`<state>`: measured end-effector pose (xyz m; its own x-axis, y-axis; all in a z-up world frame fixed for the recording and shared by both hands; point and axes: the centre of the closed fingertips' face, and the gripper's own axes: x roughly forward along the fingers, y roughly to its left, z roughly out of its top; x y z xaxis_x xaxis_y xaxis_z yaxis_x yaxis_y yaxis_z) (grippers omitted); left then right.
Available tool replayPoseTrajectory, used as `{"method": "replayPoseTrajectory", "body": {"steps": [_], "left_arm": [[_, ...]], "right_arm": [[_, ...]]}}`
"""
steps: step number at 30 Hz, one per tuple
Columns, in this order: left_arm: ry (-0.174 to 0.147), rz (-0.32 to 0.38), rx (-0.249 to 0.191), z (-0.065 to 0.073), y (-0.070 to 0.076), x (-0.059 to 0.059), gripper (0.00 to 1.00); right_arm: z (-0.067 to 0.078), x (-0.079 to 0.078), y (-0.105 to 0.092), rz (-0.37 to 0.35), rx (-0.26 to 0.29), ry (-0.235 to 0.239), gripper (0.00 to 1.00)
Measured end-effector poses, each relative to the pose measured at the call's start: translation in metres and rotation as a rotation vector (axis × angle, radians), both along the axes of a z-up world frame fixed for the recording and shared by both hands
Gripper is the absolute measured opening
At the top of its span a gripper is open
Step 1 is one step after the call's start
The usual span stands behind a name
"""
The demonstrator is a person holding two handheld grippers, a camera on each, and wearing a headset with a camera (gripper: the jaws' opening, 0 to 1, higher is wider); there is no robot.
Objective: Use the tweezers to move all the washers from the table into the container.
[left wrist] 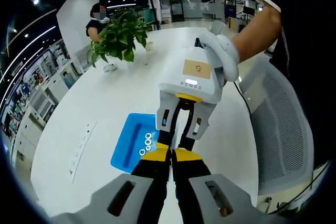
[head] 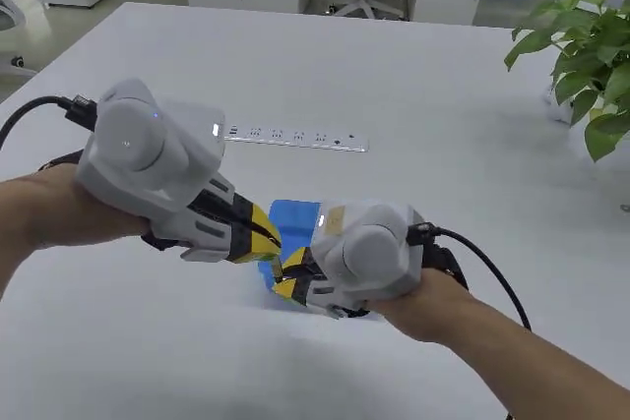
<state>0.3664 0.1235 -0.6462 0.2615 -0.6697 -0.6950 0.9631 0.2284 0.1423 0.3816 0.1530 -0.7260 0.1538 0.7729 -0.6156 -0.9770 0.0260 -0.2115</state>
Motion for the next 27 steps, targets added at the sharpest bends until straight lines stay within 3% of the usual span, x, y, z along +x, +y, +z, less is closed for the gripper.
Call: {"method": "replayPoseTrajectory", "body": {"steps": [9, 14, 27], "left_arm": [[-0.038, -0.026, 0.014, 0.010, -0.008, 0.020, 0.05], [-0.046, -0.030, 0.013, 0.008, -0.013, 0.032, 0.05], [-0.013, -0.033, 0.004, -0.012, -0.025, 0.055, 0.05]], "right_arm": [[0.010, 0.022, -0.008, -0.021, 0.001, -0.033, 0.10], [0.009, 0.035, -0.014, -0.034, -0.005, -0.035, 0.10], [-0.012, 0.054, -0.028, -0.090, -0.010, 0.040, 0.10]]}}
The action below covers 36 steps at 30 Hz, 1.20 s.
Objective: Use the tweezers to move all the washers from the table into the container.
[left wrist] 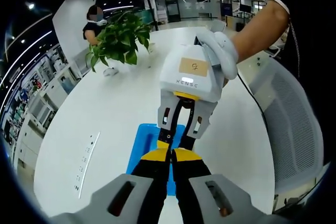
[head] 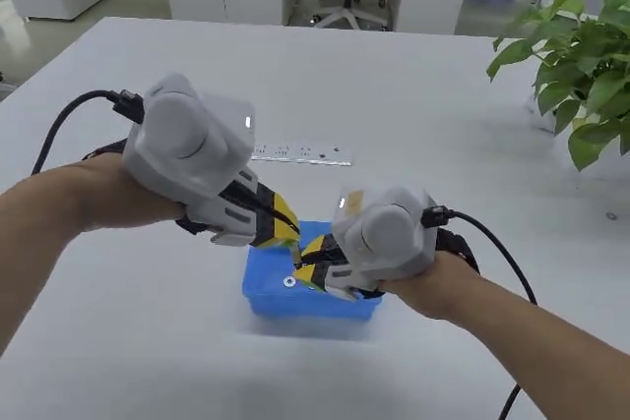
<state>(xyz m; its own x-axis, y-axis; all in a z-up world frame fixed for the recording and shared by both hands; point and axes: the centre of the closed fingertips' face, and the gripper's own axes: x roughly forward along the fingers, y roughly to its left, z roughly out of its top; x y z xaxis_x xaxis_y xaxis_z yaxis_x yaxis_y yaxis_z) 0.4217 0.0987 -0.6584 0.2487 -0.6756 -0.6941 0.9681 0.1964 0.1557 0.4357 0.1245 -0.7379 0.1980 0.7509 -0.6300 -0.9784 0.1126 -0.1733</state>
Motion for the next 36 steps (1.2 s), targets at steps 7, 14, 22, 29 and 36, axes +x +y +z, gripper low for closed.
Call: {"method": "replayPoseTrajectory", "body": {"steps": [7, 14, 22, 29, 36], "left_arm": [[0.031, 0.007, -0.019, -0.010, -0.005, 0.009, 0.05], [0.044, 0.006, -0.020, -0.016, -0.005, 0.014, 0.05], [0.063, -0.008, -0.018, -0.024, -0.009, 0.020, 0.05], [0.082, -0.021, -0.007, -0.030, -0.010, 0.022, 0.05], [0.086, -0.025, -0.003, -0.030, -0.010, 0.021, 0.05]], "right_arm": [[-0.011, 0.009, -0.003, -0.044, 0.015, 0.057, 0.10], [-0.017, 0.013, -0.005, -0.063, 0.015, 0.082, 0.10], [-0.025, 0.017, -0.009, -0.066, 0.004, 0.083, 0.11], [-0.033, 0.019, -0.011, -0.069, -0.006, 0.098, 0.11], [-0.032, 0.019, -0.013, -0.072, -0.006, 0.094, 0.12]]}}
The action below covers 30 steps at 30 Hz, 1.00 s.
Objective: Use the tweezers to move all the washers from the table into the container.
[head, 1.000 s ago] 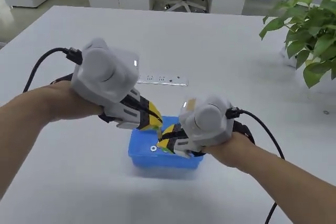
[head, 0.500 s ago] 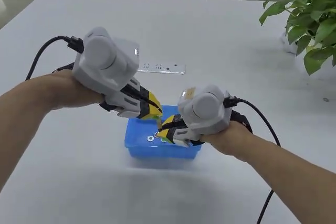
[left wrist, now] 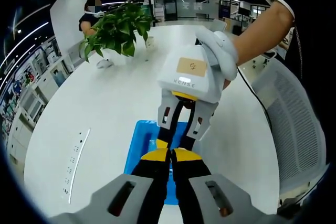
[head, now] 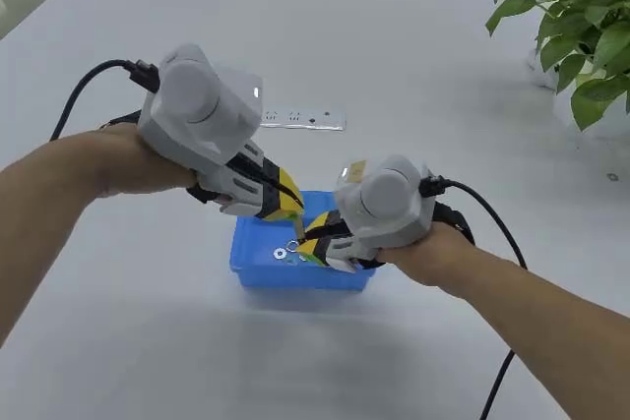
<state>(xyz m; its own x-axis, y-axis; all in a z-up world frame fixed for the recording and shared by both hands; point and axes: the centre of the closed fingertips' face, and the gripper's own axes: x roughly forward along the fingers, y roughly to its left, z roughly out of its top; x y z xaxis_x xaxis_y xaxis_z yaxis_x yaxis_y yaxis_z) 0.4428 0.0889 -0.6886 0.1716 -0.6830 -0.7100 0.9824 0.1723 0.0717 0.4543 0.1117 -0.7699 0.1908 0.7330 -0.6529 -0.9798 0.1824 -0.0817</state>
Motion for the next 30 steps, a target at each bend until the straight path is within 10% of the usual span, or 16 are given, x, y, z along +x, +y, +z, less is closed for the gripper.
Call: {"method": "replayPoseTrajectory", "body": {"steps": [30], "left_arm": [[-0.036, -0.045, 0.017, 0.027, 0.004, -0.021, 0.05]], "right_arm": [[0.030, -0.016, -0.001, 0.042, 0.051, -0.046, 0.14]]}}
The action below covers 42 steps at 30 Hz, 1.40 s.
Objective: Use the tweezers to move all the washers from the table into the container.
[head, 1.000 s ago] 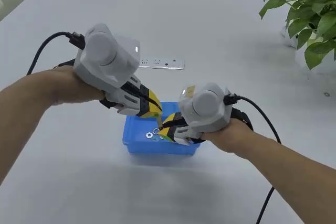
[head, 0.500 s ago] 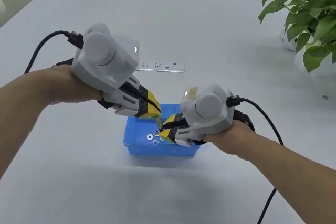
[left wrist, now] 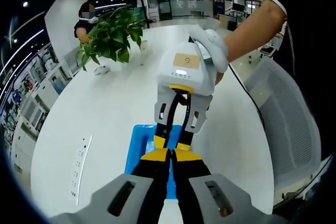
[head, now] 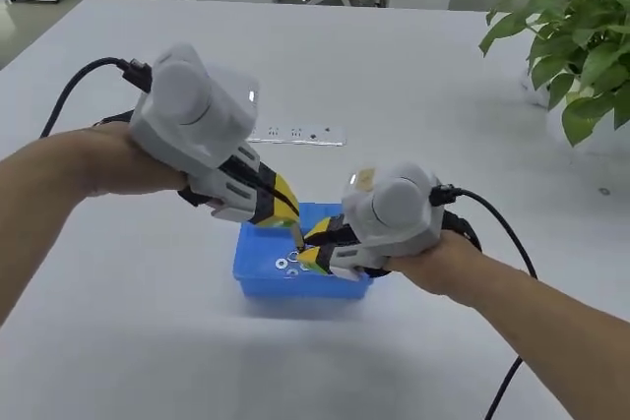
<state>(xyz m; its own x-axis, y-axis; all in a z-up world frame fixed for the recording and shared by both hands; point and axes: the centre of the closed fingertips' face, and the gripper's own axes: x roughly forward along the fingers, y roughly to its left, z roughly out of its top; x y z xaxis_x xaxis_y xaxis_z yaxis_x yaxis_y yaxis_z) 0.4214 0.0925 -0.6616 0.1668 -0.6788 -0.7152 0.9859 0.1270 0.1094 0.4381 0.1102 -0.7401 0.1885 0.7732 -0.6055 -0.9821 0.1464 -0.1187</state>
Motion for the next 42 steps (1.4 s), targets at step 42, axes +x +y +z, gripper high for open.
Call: {"method": "replayPoseTrajectory", "body": {"steps": [42], "left_arm": [[-0.006, -0.051, 0.065, -0.001, 0.020, -0.039, 0.05]], "right_arm": [[0.012, -0.042, -0.001, 0.168, -0.065, -0.095, 0.06]]}}
